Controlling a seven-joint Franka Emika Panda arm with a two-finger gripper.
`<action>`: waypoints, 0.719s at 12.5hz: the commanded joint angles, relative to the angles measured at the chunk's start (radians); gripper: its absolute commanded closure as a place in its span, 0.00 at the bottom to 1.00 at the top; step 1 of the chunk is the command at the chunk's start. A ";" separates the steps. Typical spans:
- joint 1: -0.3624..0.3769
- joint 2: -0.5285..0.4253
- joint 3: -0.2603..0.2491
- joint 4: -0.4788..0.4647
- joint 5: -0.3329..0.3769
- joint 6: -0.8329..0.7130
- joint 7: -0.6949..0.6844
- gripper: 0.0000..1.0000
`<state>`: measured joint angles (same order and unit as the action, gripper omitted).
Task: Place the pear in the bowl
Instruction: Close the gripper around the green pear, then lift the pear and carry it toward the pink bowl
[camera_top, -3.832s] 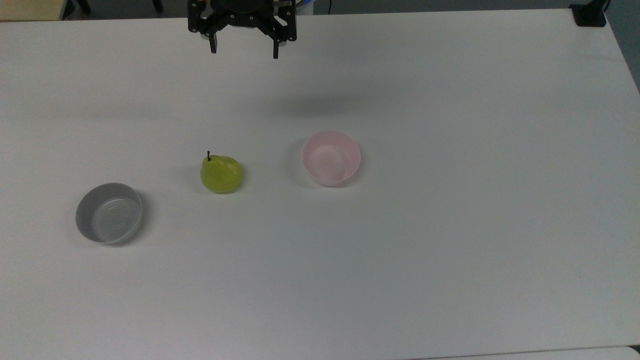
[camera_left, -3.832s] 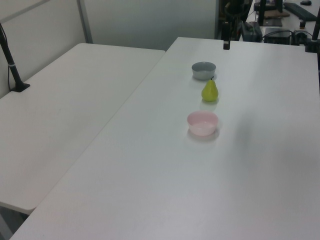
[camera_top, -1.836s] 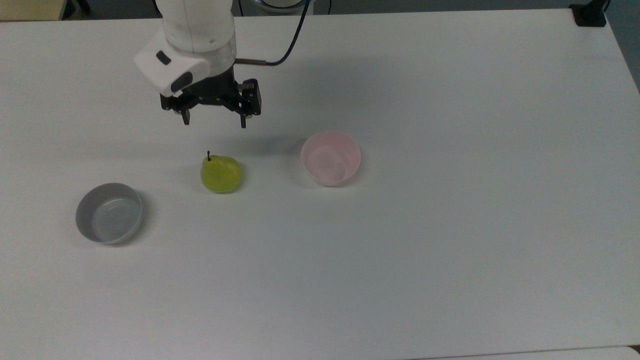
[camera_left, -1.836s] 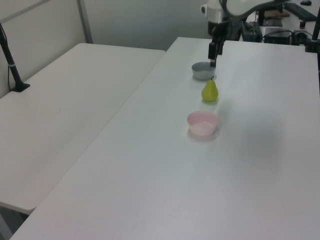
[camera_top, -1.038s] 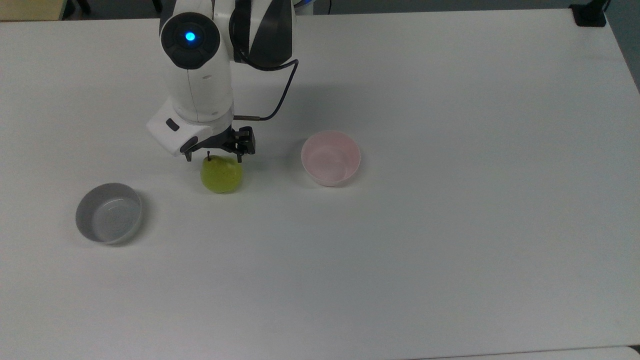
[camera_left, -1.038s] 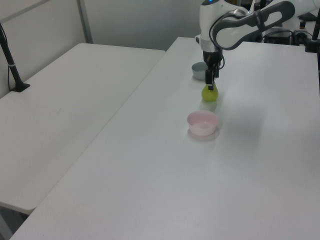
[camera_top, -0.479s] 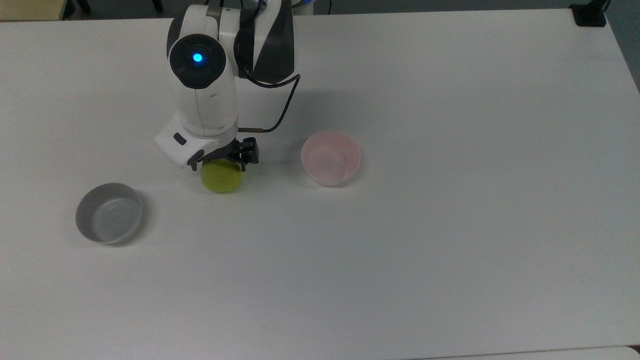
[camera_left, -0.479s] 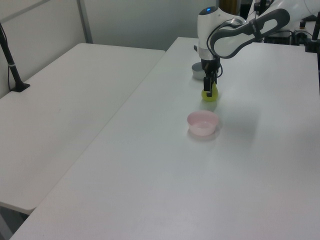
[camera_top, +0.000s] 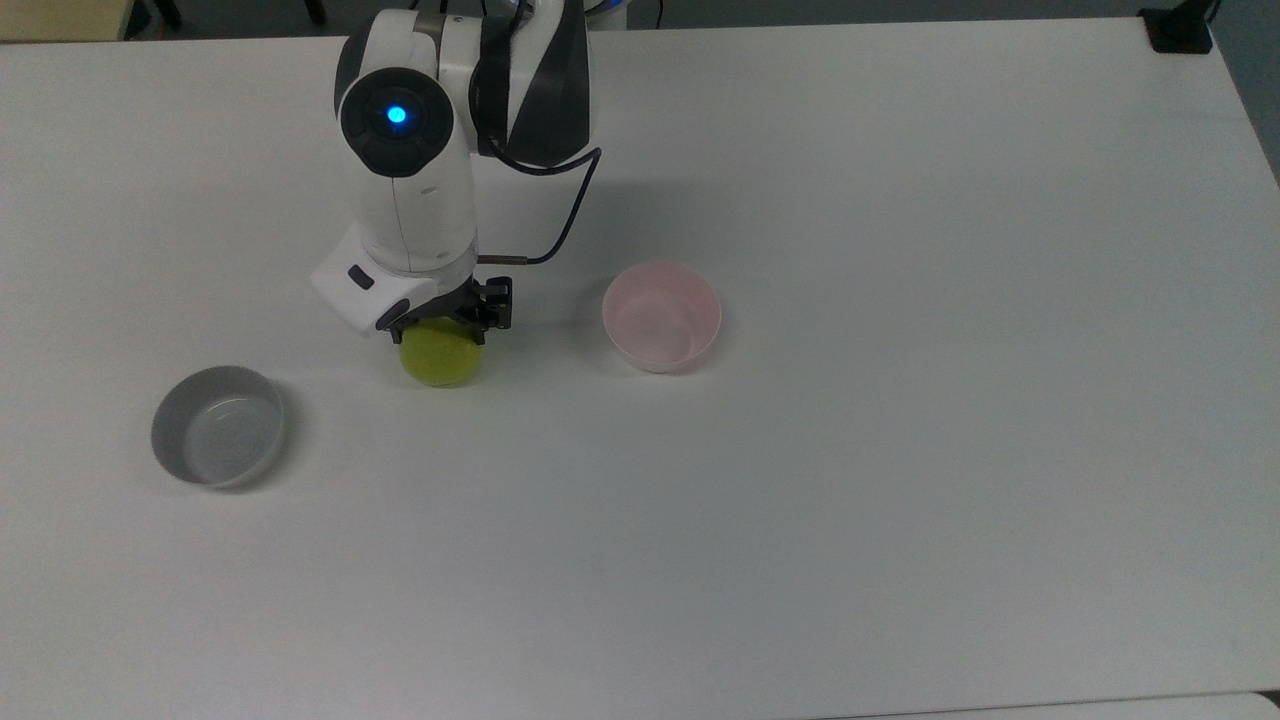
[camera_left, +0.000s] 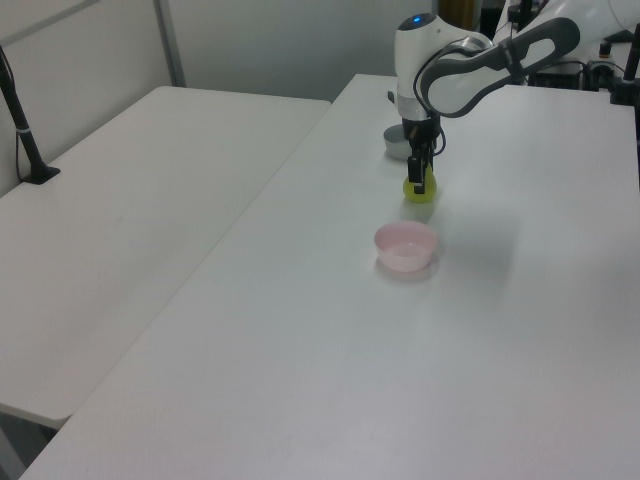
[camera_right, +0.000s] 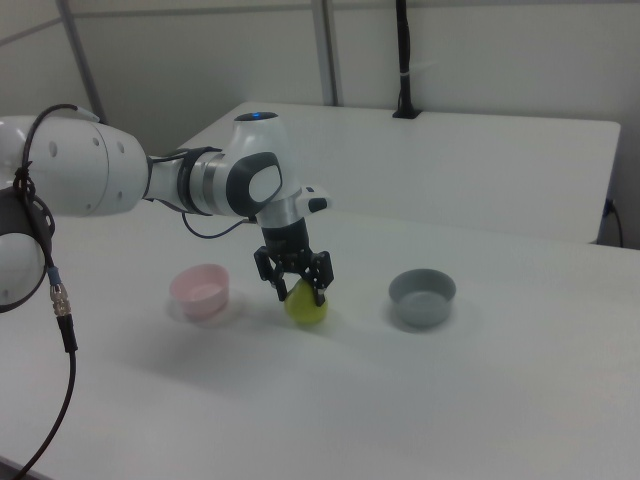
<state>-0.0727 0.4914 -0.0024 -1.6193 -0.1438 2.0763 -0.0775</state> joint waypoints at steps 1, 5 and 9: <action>0.008 -0.007 -0.007 -0.019 -0.013 0.022 -0.018 0.60; 0.008 -0.057 -0.007 -0.010 -0.011 -0.031 -0.010 0.60; 0.008 -0.158 -0.001 0.016 -0.007 -0.135 -0.005 0.60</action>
<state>-0.0727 0.4220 -0.0022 -1.6023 -0.1438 2.0135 -0.0775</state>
